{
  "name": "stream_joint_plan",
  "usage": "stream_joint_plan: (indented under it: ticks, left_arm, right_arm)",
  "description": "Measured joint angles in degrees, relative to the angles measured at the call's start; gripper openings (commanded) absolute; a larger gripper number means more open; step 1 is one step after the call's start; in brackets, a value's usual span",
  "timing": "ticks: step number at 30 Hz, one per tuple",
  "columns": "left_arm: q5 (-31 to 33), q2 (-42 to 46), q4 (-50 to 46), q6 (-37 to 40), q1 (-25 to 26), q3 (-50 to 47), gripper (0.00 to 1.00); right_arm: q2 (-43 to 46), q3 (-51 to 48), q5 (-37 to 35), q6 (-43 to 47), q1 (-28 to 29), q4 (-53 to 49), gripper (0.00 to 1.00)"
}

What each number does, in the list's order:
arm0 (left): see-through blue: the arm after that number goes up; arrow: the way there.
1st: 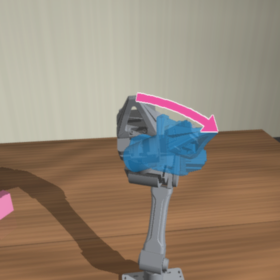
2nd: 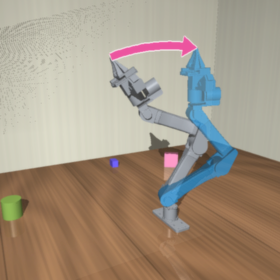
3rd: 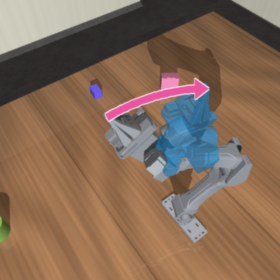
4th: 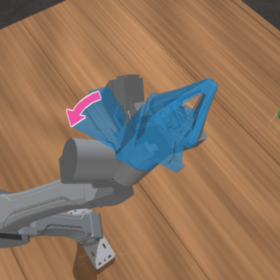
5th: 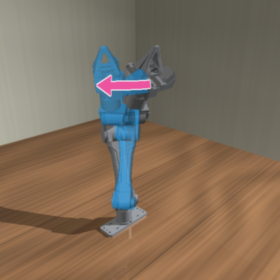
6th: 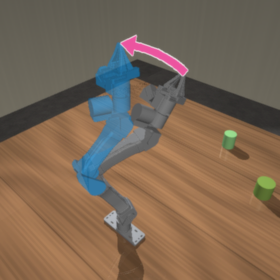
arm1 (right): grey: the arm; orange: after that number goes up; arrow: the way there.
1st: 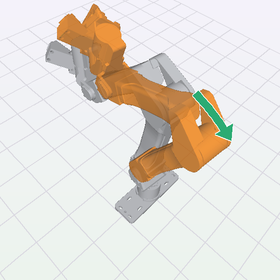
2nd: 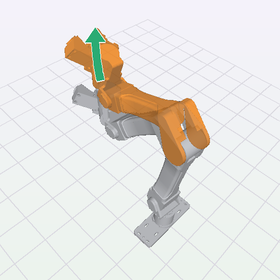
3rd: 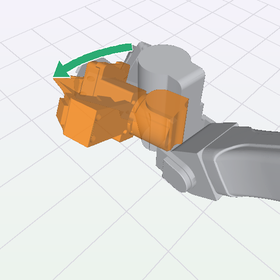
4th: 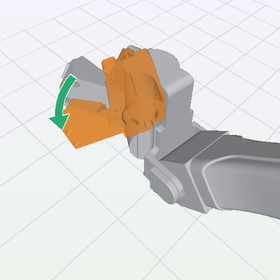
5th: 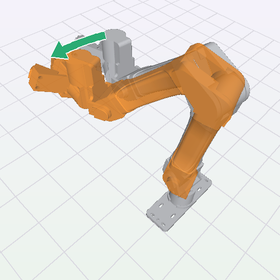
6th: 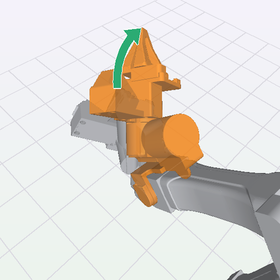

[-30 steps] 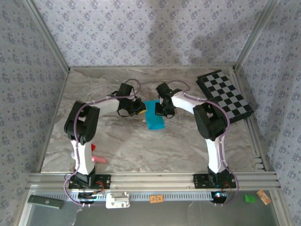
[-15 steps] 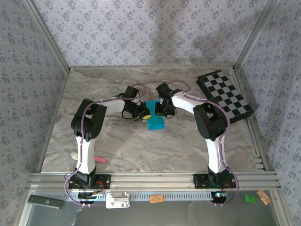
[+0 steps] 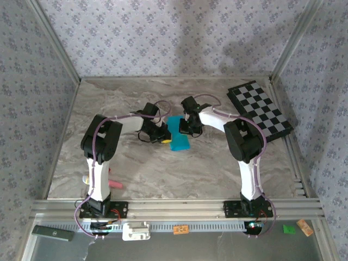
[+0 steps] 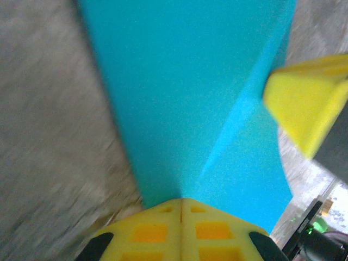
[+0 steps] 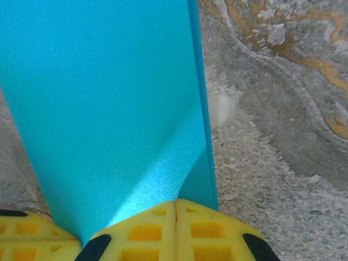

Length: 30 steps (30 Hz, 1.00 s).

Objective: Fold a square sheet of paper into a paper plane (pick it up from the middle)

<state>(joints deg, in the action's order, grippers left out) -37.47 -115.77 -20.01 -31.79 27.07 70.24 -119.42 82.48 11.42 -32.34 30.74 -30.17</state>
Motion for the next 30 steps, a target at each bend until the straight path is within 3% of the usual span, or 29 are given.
stream_joint_plan:
  ticks: [6, 17, 30]
  left_arm:
    - [1.1, 4.2, -2.3, -1.1, -1.2, -3.0, 0.07]
    - [1.3, 3.8, 8.2, -10.3, 3.7, -2.4, 0.07]
    - [1.1, 2.4, 10.4, -7.3, 4.1, -6.3, 0.07]
  right_arm:
    - [0.2, -0.5, 0.4, -0.3, -0.1, 0.7, 0.04]
    - [0.4, -0.9, 0.4, -0.3, -0.1, 1.1, 0.04]
    - [0.3, -0.9, 1.3, -0.3, -0.3, 1.1, 0.03]
